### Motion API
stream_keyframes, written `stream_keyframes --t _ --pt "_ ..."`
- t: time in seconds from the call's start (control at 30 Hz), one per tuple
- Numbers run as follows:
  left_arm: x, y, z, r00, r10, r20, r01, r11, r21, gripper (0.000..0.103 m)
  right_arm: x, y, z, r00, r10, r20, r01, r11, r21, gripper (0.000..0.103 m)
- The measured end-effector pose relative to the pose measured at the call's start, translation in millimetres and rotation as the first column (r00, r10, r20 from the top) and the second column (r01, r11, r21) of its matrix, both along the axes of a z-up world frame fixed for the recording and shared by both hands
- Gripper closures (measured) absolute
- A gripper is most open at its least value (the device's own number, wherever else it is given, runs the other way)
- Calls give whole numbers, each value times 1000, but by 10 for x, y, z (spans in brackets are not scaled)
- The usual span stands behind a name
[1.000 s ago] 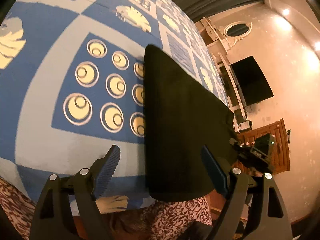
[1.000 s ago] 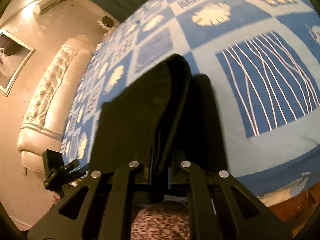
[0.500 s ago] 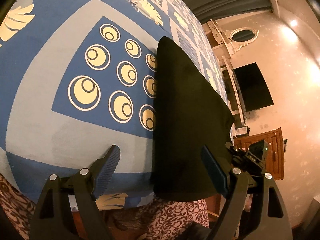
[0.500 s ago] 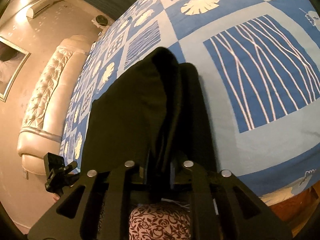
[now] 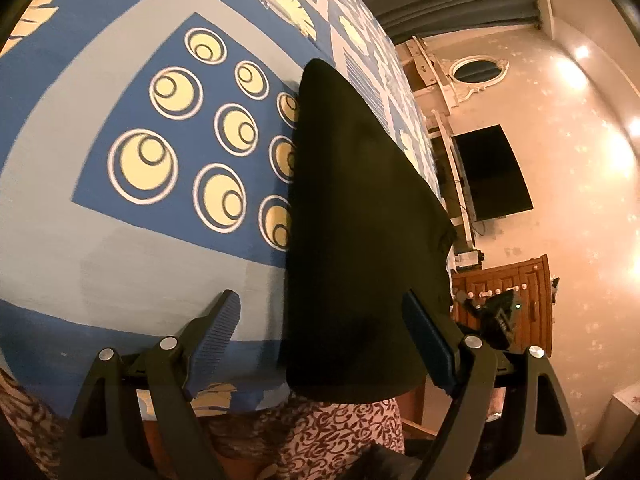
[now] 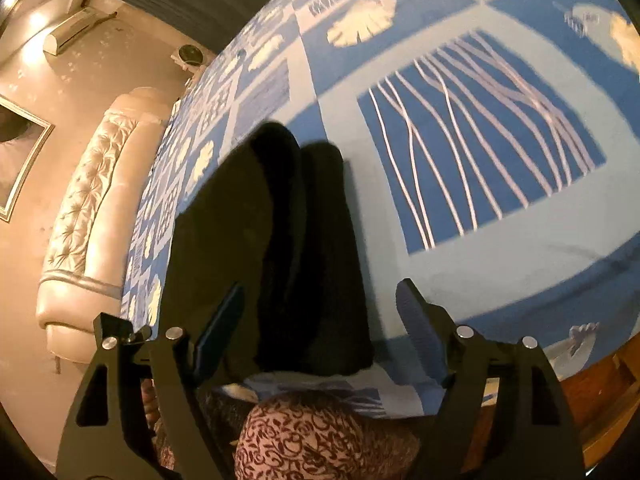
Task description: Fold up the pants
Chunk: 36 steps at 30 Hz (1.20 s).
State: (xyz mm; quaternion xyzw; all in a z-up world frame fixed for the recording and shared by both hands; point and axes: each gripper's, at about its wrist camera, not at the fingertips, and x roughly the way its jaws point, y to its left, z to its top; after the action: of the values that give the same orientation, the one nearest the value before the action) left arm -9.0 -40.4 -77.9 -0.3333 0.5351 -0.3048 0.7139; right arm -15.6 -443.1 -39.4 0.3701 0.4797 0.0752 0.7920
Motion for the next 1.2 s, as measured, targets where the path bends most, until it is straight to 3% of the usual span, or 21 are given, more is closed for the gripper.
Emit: stream_keyframes --t 0.2,0.37,0.4,0.47,0.53,0.63,0.7,0.9,1.0,1.07,1.1,1.2 --pt "-3 -125 -20 1000 -16 12 16 1000 -5 17 -19 43 -234 999 51 -2 -50 985 163 25" --pt "-18 -226 -19 999 -39 29 40 999 -29 18 21 223 -281 992 122 -17 -119 987 111 27" --pt "-28 -261 -9 997 -56 49 57 998 -14 18 27 226 -279 992 122 -18 -120 987 108 35" --pt "-46 -329 7 993 -83 80 80 996 40 35 15 213 -287 992 121 -25 -118 988 99 45" --pt "-57 -368 4 990 -102 99 94 992 83 37 -13 176 -310 993 117 -15 -115 986 118 58" --pt "-58 -347 6 986 -114 119 103 990 92 46 -46 124 -347 994 111 8 -111 979 169 68" --pt "-58 -330 -12 985 -117 126 106 990 88 47 -54 119 -366 993 121 18 -122 976 179 69" --pt "-87 -309 -5 983 -105 150 99 994 46 42 -45 57 -405 992 117 41 -123 970 207 67" --pt "-89 -248 -3 987 -83 138 84 996 1 36 -46 33 -373 991 121 51 -129 968 217 55" --pt "-78 -163 39 989 -70 130 75 996 -37 24 -56 -46 -333 991 120 61 -130 970 206 47" --pt "-59 -122 77 989 -66 136 72 996 -43 24 -54 -93 -285 991 109 71 -121 975 188 37" --pt "66 -44 180 986 -58 155 66 997 -48 22 6 -187 -200 991 93 98 -110 977 185 32"
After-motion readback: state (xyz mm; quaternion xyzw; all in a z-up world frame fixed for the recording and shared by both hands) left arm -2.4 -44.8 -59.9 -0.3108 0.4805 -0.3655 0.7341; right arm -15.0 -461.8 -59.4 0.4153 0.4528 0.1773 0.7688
